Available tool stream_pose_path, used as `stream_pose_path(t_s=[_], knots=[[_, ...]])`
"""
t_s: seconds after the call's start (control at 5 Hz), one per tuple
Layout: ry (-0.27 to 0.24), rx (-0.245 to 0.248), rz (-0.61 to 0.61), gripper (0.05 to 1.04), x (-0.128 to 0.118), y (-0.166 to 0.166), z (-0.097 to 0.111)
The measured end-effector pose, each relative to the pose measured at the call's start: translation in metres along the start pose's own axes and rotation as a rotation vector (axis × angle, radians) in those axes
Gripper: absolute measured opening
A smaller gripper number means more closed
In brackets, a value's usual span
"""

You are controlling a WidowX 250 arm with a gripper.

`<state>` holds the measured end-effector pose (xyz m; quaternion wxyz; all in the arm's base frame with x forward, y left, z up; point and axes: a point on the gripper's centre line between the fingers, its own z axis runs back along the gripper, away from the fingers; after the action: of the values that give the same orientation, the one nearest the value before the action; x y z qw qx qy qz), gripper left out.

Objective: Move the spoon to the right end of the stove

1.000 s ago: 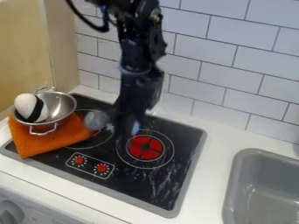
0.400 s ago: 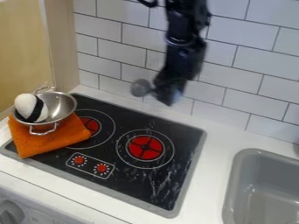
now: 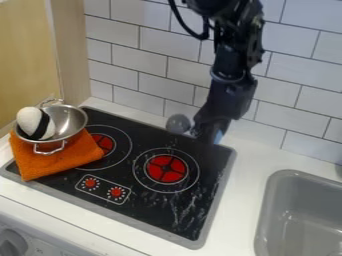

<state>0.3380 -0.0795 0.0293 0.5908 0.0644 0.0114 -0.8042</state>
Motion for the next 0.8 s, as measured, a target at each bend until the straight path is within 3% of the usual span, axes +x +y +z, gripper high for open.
stream_pose_path(t_s=[0.6,0.8], knots=[[-0.019,-0.043,-0.031,0.387,0.014,0.008,-0.021],[-0.022,-0.063,-0.045,0.462,0.014,0.012,-0.022]])
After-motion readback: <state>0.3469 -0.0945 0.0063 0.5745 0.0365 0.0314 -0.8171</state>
